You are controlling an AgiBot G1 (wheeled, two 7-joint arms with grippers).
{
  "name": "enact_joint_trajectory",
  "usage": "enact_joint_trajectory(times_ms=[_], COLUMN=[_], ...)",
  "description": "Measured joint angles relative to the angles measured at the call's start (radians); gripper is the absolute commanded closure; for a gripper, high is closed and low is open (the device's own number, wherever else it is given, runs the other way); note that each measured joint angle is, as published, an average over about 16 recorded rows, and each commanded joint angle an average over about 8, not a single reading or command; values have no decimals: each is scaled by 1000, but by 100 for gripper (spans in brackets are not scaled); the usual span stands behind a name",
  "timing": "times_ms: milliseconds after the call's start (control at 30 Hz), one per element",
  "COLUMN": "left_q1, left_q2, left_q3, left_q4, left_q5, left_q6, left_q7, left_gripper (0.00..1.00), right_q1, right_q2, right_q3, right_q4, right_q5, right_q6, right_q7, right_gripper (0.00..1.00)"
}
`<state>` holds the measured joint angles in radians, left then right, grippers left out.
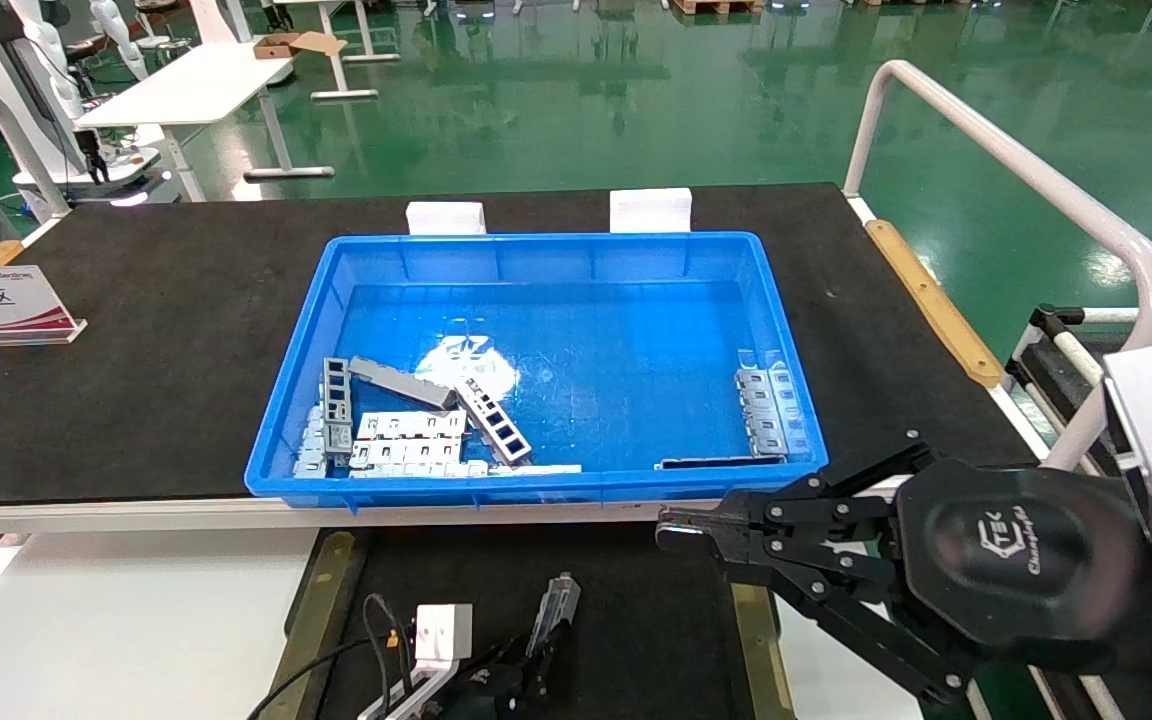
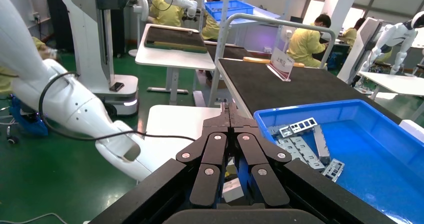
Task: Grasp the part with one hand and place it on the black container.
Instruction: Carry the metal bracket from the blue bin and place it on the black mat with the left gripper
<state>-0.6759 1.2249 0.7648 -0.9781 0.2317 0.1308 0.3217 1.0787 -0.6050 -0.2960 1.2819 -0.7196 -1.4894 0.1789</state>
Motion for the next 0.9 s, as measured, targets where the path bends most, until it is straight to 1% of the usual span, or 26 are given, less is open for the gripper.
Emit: enact_joint_trajectory(times_ms=[233, 400, 567, 833, 867, 900], left_q1=[-5, -23, -48, -85, -88, -91], left_q2=[92, 127, 139, 143, 143, 143], left_q3=[-103, -133, -121, -63, -56, -49], left_q4=[87, 138, 181, 237, 242, 248], left_q5=[-2, -20, -51, -109, -116, -124], left_q6=[-16, -17, -15, -9, -7, -6], left_q7=[49, 66, 68, 69, 70, 71], left_gripper=[100, 100, 100, 100, 100, 100], right_q1=[0, 0, 0, 0, 0, 0], right_q2=[0, 0, 0, 1, 1, 1], right_q3=[0, -1, -1, -1, -1, -1], right_q4=[0, 0, 0, 0, 0, 0], right_q5=[0, 0, 1, 1, 1, 1], right_q6=[0, 0, 0, 1, 1, 1], right_q7=[0, 0, 0, -1, -1, -1], right_gripper=[100, 100, 100, 100, 99, 93])
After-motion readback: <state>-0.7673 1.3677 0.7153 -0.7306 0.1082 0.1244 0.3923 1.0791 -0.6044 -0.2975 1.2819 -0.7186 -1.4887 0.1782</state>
